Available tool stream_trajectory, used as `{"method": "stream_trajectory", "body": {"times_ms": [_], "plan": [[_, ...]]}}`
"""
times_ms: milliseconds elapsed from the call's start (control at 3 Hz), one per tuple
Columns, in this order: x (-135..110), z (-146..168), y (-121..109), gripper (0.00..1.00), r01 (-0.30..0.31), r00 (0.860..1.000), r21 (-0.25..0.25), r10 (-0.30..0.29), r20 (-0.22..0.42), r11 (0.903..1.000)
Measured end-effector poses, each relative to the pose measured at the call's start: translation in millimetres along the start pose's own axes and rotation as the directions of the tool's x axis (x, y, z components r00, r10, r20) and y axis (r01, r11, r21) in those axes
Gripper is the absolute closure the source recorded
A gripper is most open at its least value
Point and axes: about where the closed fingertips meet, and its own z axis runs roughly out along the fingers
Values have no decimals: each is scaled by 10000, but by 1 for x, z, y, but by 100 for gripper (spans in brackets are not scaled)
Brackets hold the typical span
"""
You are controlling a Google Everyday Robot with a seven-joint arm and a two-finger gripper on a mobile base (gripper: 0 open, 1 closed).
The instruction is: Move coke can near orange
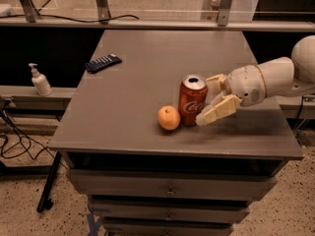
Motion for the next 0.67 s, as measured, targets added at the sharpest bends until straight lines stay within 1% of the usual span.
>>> {"method": "stream_trajectory", "body": {"times_ms": [333,667], "plan": [[-2,-11,-2,0,70,9999,-15,-70,-142,10000],[-22,-55,1,0,440,9989,871,-423,-207,9952]]}}
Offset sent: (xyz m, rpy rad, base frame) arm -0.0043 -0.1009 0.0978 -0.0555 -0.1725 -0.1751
